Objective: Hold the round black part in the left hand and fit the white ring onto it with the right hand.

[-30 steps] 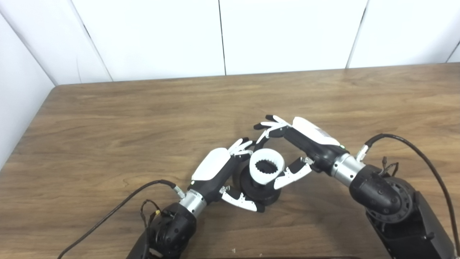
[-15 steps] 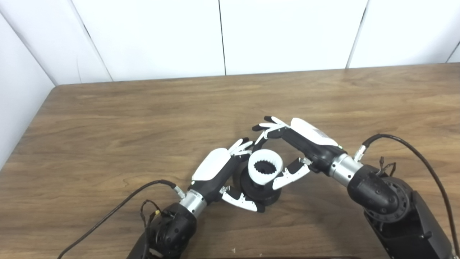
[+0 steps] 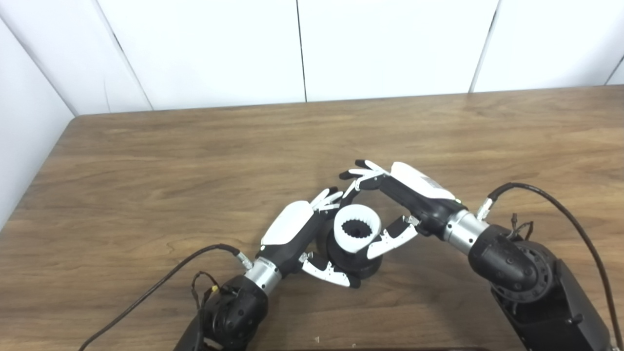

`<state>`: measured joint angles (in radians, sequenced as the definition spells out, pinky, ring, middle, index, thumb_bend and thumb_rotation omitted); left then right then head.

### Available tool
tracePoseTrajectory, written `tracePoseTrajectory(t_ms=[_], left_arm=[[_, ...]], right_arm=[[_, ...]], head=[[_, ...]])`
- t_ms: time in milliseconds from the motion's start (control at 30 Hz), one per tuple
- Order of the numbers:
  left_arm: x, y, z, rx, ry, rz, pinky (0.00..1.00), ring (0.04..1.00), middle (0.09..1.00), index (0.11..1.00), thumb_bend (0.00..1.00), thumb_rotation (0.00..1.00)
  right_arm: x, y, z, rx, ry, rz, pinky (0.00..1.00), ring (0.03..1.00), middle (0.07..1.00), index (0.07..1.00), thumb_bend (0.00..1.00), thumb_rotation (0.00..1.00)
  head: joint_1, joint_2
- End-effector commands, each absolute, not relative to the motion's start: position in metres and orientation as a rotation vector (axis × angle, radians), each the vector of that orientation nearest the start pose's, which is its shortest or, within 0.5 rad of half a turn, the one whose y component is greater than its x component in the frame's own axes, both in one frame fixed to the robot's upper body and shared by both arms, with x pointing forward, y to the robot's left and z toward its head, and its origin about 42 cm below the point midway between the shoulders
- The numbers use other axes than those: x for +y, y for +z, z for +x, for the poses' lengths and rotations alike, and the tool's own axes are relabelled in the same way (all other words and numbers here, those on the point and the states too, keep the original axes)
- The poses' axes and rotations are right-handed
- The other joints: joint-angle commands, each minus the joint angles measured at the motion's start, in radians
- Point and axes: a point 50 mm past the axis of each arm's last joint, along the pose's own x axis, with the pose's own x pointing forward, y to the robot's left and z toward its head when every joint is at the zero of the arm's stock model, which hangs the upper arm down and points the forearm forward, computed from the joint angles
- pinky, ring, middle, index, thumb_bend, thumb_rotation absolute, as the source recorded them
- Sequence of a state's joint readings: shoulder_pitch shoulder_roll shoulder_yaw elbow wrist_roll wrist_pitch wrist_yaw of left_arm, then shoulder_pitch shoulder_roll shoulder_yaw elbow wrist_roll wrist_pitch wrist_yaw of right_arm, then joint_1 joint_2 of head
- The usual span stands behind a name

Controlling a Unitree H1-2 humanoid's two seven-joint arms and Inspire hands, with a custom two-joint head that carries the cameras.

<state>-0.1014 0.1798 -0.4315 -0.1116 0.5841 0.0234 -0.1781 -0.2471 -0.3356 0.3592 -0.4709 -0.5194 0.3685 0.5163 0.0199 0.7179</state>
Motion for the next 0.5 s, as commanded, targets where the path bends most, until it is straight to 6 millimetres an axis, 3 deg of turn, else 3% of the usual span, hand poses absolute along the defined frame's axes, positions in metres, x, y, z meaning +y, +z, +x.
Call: tracePoseTrajectory(t_ms=[0, 467], left_arm=[[0.1412, 0.1152, 0.28, -0.12, -0.596, 0.813, 0.89, 0.998, 0.945, 0.667, 0.84, 0.21], [0.1408, 0.1169, 0.2815, -0.128, -0.593, 0.811, 0.89, 0.996, 0.941, 0.658, 0.85, 0.2]], right_arm=[[-0.1725, 0.2471, 0.3029, -0.28, 0.605, -0.897, 0.94, 1.0, 0.896, 0.488, 0.53, 0.15], [-0.1744, 0.2448, 0.3015, -0.272, 0.613, -0.899, 0.96, 1.0, 0.897, 0.489, 0.52, 0.15]], head=[[0.0, 0.001], [0.002, 0.003]])
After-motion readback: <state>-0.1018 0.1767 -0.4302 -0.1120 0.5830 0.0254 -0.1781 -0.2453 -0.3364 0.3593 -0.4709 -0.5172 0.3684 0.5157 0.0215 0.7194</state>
